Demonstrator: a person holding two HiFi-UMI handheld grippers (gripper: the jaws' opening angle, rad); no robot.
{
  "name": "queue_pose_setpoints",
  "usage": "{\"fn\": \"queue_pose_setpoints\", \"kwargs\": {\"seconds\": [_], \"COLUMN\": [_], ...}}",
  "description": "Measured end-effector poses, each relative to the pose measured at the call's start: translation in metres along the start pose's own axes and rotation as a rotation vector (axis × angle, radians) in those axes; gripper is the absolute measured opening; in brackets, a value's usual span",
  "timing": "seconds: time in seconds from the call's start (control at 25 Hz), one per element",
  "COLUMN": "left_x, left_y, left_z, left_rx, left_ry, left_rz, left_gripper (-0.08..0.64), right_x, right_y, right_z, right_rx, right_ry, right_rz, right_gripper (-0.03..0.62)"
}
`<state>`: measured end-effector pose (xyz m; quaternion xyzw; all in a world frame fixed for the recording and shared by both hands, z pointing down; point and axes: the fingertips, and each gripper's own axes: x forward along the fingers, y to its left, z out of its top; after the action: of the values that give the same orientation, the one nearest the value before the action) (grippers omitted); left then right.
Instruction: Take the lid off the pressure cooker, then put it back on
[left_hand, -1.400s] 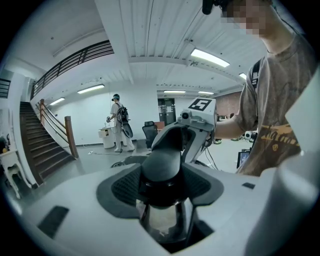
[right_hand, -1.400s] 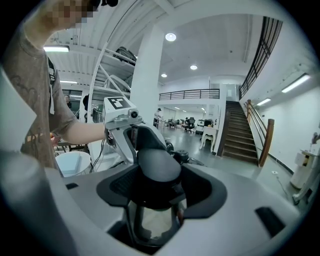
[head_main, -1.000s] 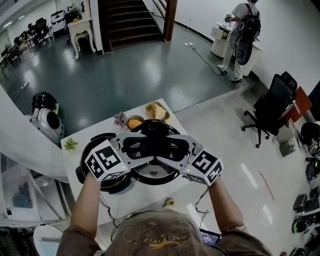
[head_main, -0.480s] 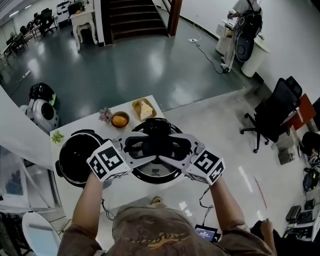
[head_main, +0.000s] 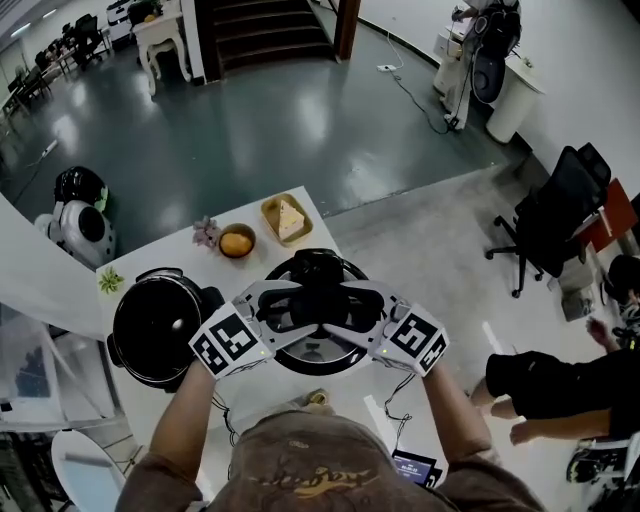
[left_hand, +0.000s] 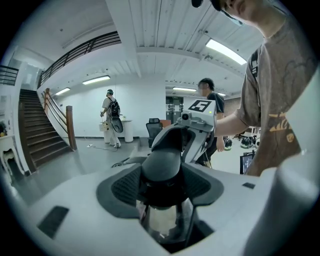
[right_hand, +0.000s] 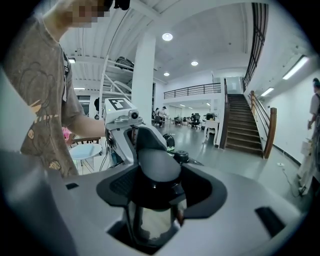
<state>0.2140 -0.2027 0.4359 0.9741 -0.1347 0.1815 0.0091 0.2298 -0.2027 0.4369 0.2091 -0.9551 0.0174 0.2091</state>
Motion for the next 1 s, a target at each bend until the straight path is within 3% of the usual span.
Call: {"fn": "queue_pose_setpoints", "kwargs": {"seconds": [0.56, 1.0], "left_x": [0.068, 0.087], "left_y": [-0.009, -0.004], "left_z": [-0.09, -0.143], "left_rx": [-0.12, -0.119], "left_ry": [0.042, 0.101], "left_rz": [-0.028, -0.011], "left_gripper": [0.258, 0.258], "right_x": [0.021, 0.049], "right_y": [-0.01, -0.011], "right_z": [-0.109, -0.159], "right_rx": [0.078, 0.079], "right_ry": [0.059, 0.09], "right_rz": [0.049, 0.06], "right_gripper": [0.27, 0.27]}}
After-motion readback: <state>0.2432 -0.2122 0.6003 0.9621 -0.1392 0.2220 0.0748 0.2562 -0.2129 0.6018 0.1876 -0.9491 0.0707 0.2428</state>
